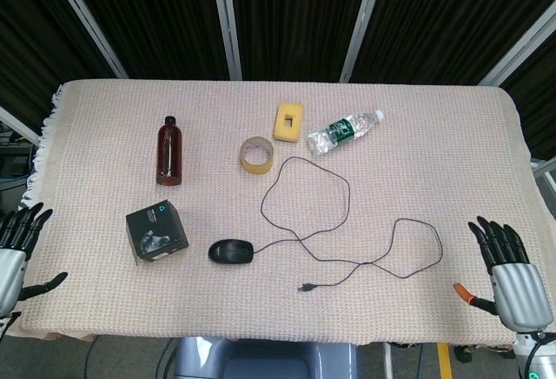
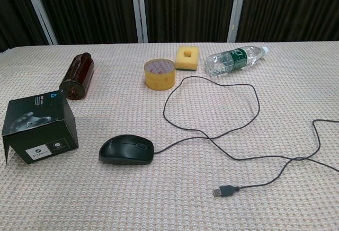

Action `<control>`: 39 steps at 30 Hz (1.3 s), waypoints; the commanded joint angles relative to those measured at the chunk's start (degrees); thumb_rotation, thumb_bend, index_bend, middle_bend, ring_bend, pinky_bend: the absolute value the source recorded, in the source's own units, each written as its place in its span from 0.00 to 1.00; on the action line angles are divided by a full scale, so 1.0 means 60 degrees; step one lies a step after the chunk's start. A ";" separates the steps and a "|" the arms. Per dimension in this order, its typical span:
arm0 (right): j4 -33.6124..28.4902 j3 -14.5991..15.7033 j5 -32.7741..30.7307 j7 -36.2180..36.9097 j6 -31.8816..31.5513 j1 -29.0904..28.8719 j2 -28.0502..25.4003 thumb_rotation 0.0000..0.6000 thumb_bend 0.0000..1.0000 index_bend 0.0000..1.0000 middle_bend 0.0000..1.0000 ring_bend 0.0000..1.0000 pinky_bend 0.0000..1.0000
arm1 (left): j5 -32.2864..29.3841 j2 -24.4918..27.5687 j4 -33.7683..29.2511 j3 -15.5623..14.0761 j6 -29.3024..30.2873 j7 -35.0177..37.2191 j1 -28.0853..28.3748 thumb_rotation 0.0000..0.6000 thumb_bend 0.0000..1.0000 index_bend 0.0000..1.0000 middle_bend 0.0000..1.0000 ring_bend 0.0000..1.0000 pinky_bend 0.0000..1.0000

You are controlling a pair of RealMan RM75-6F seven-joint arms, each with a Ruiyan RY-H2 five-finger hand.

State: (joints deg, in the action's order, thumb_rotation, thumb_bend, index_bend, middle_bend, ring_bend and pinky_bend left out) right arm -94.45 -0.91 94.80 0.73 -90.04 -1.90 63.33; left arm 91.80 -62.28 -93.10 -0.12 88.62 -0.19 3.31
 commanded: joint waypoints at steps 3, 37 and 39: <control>-0.0078 -0.0092 0.0426 0.0437 0.0130 -0.0366 -0.0169 1.00 0.11 0.07 0.30 0.26 0.24 | -0.0029 -0.0003 0.0007 0.0010 -0.0044 -0.0001 0.0019 1.00 0.04 0.05 0.00 0.00 0.00; -0.1748 -0.0125 -0.0170 -0.1786 0.6006 -0.4055 0.1849 1.00 0.21 0.43 1.00 1.00 0.89 | -0.0088 -0.0076 -0.0001 0.0027 -0.0110 0.0049 0.0054 1.00 0.04 0.05 0.00 0.00 0.00; -0.1730 -0.0171 -0.0503 -0.2198 0.6102 -0.4075 0.2104 1.00 0.21 0.43 1.00 1.00 0.89 | -0.0090 -0.0069 -0.0003 0.0020 -0.0122 0.0076 0.0055 1.00 0.04 0.05 0.00 0.00 0.00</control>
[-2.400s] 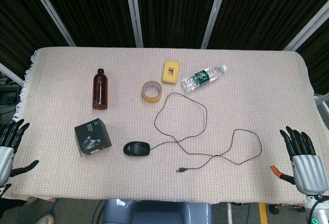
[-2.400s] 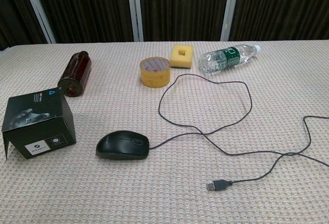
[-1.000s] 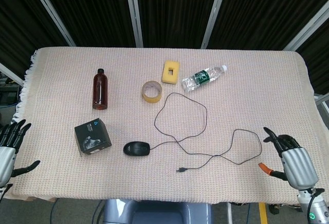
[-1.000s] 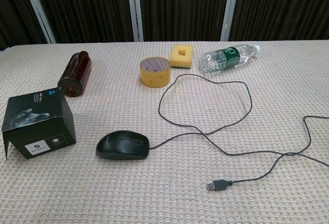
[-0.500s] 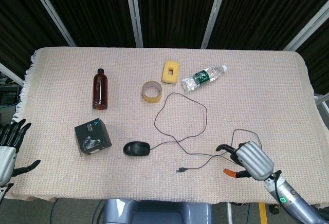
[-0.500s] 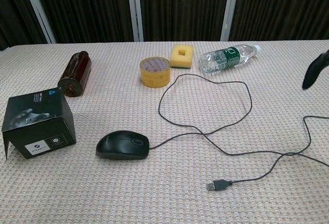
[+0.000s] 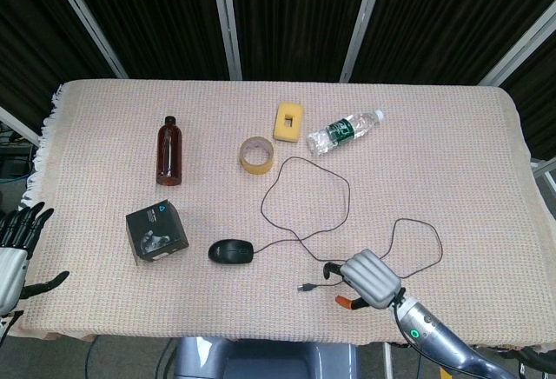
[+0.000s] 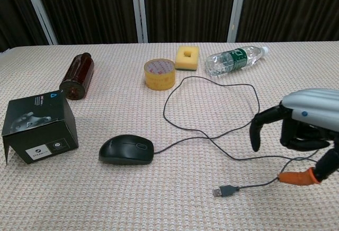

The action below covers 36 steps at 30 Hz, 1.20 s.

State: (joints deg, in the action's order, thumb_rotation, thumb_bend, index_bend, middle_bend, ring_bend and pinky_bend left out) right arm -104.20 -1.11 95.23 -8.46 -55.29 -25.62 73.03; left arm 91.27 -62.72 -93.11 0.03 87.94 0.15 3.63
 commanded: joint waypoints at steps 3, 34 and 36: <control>-0.0015 -0.0185 -0.1169 -0.1274 0.0439 -0.0135 0.0928 1.00 0.23 0.43 1.00 1.00 0.89 | 0.0011 0.0016 -0.0007 -0.0015 -0.0020 0.0058 0.0006 1.00 0.04 0.05 0.00 0.00 0.00; 0.1254 -0.0103 -0.4092 -0.3545 -0.0168 -0.0249 0.3461 1.00 0.28 0.50 1.00 1.00 0.89 | -0.0058 0.0056 -0.0050 -0.0016 -0.0100 0.0205 0.0033 1.00 0.04 0.06 0.00 0.00 0.00; 0.1350 -0.0126 -0.4174 -0.3550 -0.0227 -0.0248 0.3552 1.00 0.28 0.50 1.00 1.00 0.89 | -0.0065 0.0059 -0.0054 -0.0017 -0.0105 0.0211 0.0033 1.00 0.04 0.06 0.00 0.00 0.00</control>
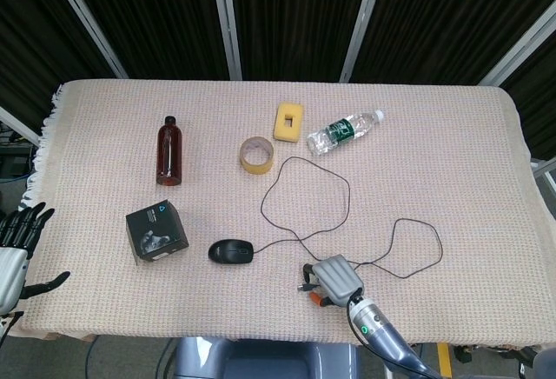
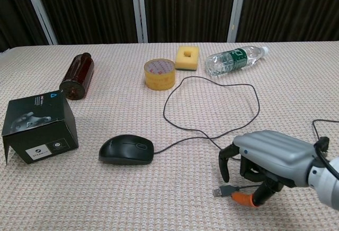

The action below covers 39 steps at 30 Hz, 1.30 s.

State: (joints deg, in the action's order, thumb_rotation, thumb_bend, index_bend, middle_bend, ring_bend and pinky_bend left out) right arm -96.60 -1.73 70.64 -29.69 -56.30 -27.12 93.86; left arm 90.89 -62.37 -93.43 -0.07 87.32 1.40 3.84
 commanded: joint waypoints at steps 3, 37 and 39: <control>0.0209 -0.0036 -0.0208 0.0041 -0.0136 0.0018 0.0205 1.00 0.28 0.50 1.00 1.00 0.89 | -0.0009 0.0006 -0.0002 -0.0002 -0.0013 0.0023 0.0003 1.00 0.04 0.06 0.00 0.00 0.00; -0.0658 -0.0210 0.0584 0.0574 -0.1188 0.0023 -0.0159 1.00 0.45 0.64 1.00 1.00 0.89 | -0.0215 0.0065 -0.0110 0.0024 -0.0172 0.0179 0.0027 1.00 0.04 0.07 0.00 0.00 0.00; -0.0832 -0.0320 0.0797 0.0896 -0.1374 0.0059 -0.0318 1.00 0.45 0.64 1.00 1.00 0.89 | -0.0238 0.0063 -0.0110 0.0025 -0.0188 0.0166 0.0026 1.00 0.04 0.07 0.00 0.00 0.00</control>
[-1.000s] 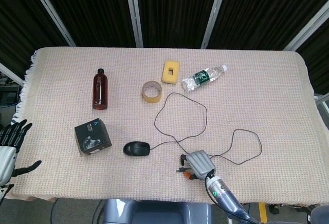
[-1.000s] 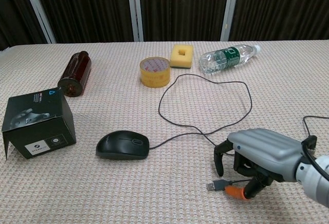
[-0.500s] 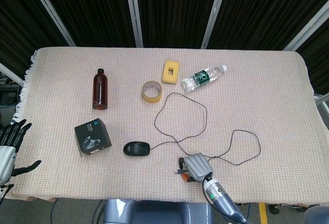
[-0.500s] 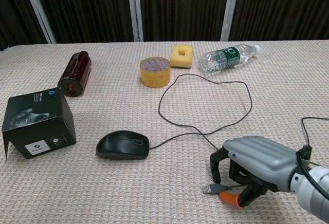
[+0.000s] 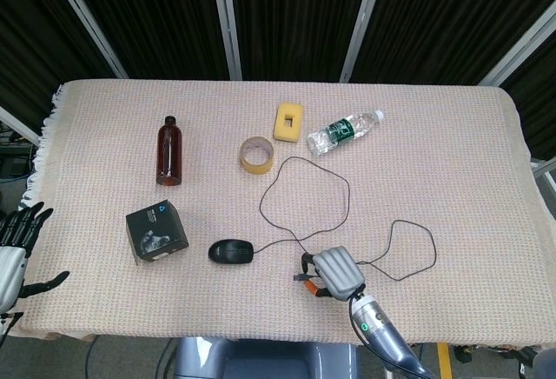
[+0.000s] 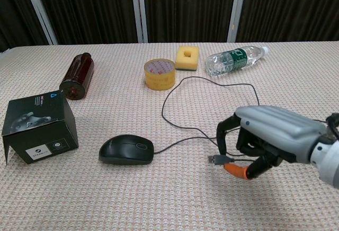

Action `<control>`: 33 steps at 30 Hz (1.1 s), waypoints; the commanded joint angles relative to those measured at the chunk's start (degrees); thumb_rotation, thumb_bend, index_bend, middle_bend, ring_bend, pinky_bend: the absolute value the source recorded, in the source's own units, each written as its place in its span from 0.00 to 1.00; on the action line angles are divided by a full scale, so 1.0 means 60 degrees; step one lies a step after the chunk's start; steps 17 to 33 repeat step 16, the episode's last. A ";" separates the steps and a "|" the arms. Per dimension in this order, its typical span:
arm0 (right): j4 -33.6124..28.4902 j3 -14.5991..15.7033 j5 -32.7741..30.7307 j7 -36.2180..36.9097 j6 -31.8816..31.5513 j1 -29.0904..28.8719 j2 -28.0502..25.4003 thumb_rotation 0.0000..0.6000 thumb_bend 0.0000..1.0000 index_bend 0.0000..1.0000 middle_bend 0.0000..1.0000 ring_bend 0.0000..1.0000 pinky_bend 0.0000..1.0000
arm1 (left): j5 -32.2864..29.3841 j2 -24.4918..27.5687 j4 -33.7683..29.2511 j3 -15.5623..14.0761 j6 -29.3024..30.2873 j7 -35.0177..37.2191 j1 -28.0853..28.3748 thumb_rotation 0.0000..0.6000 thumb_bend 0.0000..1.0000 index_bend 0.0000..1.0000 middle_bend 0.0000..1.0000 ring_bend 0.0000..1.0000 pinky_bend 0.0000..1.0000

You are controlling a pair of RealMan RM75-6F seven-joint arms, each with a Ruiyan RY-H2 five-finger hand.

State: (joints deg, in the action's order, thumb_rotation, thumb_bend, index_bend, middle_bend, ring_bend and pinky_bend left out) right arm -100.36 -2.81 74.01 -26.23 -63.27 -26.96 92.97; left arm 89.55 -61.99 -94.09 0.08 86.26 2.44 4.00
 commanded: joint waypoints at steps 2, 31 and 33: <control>-0.0293 -0.0229 0.0504 0.0733 -0.0420 0.0086 -0.0273 1.00 0.45 0.64 1.00 1.00 0.89 | -0.0038 -0.0002 -0.0011 0.0001 -0.0021 0.0001 -0.0004 1.00 0.04 0.07 0.00 0.00 0.00; 0.2096 0.0530 0.3789 0.5580 -0.3073 0.0936 0.0530 1.00 0.45 0.65 1.00 1.00 0.88 | -0.0060 0.0040 -0.0040 0.0000 0.0008 0.0113 -0.0038 1.00 0.04 0.07 0.00 0.00 0.00; 0.2096 0.0530 0.3789 0.5580 -0.3073 0.0936 0.0530 1.00 0.45 0.65 1.00 1.00 0.88 | -0.0060 0.0040 -0.0040 0.0000 0.0008 0.0113 -0.0038 1.00 0.04 0.07 0.00 0.00 0.00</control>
